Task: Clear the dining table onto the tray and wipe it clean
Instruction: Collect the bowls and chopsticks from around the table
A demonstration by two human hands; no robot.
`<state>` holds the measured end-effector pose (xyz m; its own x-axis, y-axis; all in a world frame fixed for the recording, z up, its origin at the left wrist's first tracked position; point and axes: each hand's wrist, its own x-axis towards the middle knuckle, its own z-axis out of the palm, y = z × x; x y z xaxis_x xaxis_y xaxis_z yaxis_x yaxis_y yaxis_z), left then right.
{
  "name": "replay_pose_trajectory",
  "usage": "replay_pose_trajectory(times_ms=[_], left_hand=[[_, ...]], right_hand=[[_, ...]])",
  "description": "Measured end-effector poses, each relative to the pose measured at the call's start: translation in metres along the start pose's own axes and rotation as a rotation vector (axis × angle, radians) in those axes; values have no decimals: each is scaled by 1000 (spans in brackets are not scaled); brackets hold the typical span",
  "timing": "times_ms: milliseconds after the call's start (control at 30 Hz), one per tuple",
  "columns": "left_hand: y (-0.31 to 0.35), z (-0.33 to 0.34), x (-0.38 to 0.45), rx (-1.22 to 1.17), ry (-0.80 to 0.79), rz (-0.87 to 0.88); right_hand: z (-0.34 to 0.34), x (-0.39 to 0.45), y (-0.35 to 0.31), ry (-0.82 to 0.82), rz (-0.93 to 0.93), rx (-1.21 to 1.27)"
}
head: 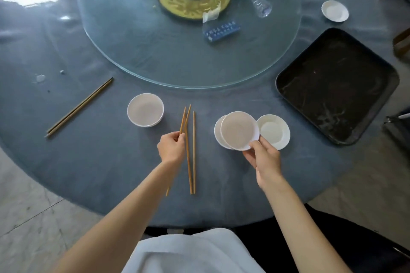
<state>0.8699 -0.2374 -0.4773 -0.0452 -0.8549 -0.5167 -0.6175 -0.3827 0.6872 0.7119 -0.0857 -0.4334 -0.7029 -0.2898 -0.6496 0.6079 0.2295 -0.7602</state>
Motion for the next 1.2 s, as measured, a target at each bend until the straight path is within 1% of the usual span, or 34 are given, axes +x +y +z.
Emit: replay_pose_trajectory(times_ms=[167,367,500,633,767,867,1067,1200], left_hand=[[4,17,16,112,-3,-20],[2,28,22,194,45,16],[-2,34,30,267,39,25],[5,37,28,372,-26,-21],[16,42,30,567,-113,-93],[19,44,33,609,-141,-126],[24,47,33,719,-136,-65],[22,52,33,800,-134,8]], right_hand=[[4,20,-3,40,15,-60],[6,34,0,21,59,-109],[6,44,1,24,79,-112],[3,50,4,11,133,-144],[4,54,6,-14,164,-148],[6,53,10,-24,187,-118],[16,49,17,-68,260,-56],[23,43,21,-70,264,-10]])
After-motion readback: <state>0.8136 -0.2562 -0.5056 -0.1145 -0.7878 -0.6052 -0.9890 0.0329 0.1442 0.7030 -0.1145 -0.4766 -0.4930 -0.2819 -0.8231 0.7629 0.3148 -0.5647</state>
